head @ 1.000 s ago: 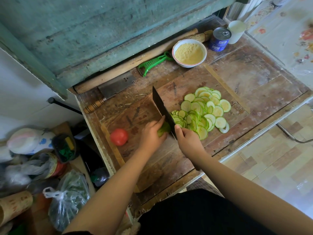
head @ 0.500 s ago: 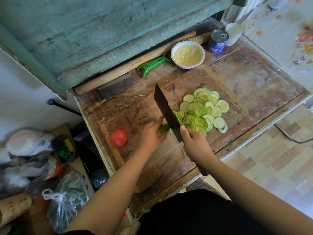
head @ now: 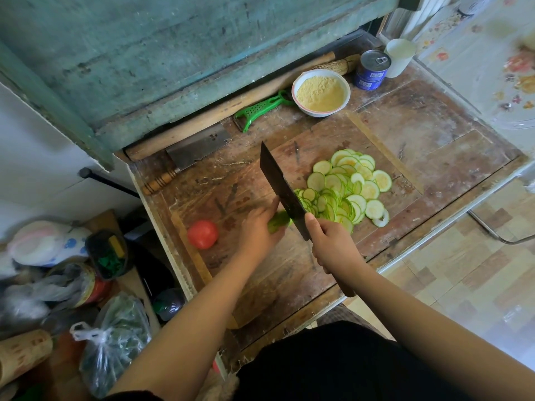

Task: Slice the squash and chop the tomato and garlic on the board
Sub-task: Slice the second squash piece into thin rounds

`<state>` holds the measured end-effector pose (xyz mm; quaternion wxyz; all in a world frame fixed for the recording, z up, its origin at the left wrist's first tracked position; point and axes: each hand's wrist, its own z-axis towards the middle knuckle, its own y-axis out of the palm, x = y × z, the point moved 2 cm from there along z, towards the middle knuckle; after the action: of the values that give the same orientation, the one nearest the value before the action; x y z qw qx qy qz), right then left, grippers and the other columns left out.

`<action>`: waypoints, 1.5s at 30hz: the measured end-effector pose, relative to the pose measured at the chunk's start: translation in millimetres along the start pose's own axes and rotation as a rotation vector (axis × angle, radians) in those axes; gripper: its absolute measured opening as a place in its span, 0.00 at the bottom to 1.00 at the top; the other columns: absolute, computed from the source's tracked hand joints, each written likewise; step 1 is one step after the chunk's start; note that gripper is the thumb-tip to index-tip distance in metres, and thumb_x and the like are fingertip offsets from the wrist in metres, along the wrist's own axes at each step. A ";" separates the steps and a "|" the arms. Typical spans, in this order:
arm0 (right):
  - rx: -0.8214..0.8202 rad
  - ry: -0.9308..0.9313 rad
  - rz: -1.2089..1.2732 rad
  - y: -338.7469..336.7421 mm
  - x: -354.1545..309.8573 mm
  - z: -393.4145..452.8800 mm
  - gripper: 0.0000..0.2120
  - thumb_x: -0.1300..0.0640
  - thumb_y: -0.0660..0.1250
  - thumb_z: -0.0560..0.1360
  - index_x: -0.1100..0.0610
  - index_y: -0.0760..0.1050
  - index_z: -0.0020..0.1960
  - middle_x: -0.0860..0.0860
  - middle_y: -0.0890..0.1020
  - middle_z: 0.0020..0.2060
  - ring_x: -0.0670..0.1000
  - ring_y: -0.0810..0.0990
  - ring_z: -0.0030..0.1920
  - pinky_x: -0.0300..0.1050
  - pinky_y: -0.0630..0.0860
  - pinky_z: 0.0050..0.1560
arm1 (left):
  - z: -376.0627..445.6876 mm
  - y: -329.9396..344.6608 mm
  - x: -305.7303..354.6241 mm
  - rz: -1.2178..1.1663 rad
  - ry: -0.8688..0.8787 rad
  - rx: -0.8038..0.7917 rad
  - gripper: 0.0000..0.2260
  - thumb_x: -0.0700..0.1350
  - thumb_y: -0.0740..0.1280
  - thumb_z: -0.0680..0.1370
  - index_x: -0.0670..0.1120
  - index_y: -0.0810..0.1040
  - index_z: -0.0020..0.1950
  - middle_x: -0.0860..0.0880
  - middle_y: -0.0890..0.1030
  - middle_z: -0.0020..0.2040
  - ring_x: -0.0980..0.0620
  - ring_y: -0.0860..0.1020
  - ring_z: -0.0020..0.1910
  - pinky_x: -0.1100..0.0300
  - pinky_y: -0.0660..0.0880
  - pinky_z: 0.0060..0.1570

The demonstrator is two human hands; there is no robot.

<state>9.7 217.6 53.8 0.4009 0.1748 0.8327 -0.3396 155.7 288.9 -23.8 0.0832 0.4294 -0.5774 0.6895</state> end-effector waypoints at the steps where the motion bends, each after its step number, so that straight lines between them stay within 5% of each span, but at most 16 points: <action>1: -0.006 0.006 -0.006 1.6 0.3 0.9 0.23 0.41 0.52 0.80 0.57 0.64 0.34 0.55 0.67 0.27 0.52 0.67 0.28 0.46 0.65 0.32 | -0.3 0.1 -0.4 0.004 -0.001 -0.002 0.27 0.44 0.72 0.72 0.46 0.71 0.70 0.46 0.79 0.52 0.44 0.76 0.53 0.49 0.74 0.50; 5: -0.011 0.019 -0.031 8.1 3.7 6.7 0.24 0.40 0.52 0.80 0.57 0.64 0.34 0.54 0.67 0.26 0.53 0.67 0.28 0.46 0.66 0.32 | 0.4 0.8 -1.6 0.013 0.002 0.002 0.24 0.43 0.72 0.71 0.45 0.75 0.67 0.45 0.79 0.50 0.43 0.76 0.52 0.48 0.74 0.48; 13: -0.006 0.079 -0.035 11.9 10.6 12.0 0.25 0.39 0.51 0.79 0.57 0.68 0.34 0.53 0.70 0.26 0.53 0.70 0.28 0.48 0.69 0.32 | 0.5 -0.8 0.0 0.030 -0.034 -0.032 0.31 0.45 0.71 0.72 0.49 0.65 0.74 0.45 0.77 0.52 0.45 0.74 0.53 0.49 0.73 0.50; 19: 0.003 0.028 0.001 1.5 3.0 -1.8 0.27 0.40 0.53 0.79 0.63 0.67 0.37 0.55 0.68 0.27 0.52 0.67 0.28 0.46 0.65 0.30 | -0.8 0.3 -0.4 0.022 -0.008 -0.005 0.26 0.43 0.72 0.71 0.45 0.72 0.69 0.43 0.79 0.51 0.41 0.76 0.52 0.46 0.74 0.49; 28: -0.026 0.095 0.083 -3.6 -0.9 -6.7 0.22 0.40 0.53 0.79 0.58 0.67 0.38 0.56 0.68 0.28 0.51 0.67 0.25 0.41 0.67 0.23 | -0.5 0.7 0.1 0.016 -0.005 -0.009 0.29 0.44 0.71 0.72 0.49 0.68 0.72 0.45 0.79 0.52 0.43 0.75 0.52 0.45 0.74 0.50; 45: -0.022 0.097 0.058 1.1 3.5 -5.3 0.23 0.40 0.53 0.79 0.58 0.66 0.37 0.57 0.68 0.28 0.52 0.67 0.25 0.41 0.67 0.23 | -1.7 1.7 0.8 0.032 0.003 0.007 0.27 0.44 0.72 0.72 0.47 0.72 0.70 0.45 0.78 0.50 0.43 0.75 0.51 0.48 0.73 0.48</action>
<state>5.2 222.2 53.0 0.3714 0.2107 0.8495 -0.3099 153.4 289.5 -24.4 0.0715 0.4192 -0.5818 0.6933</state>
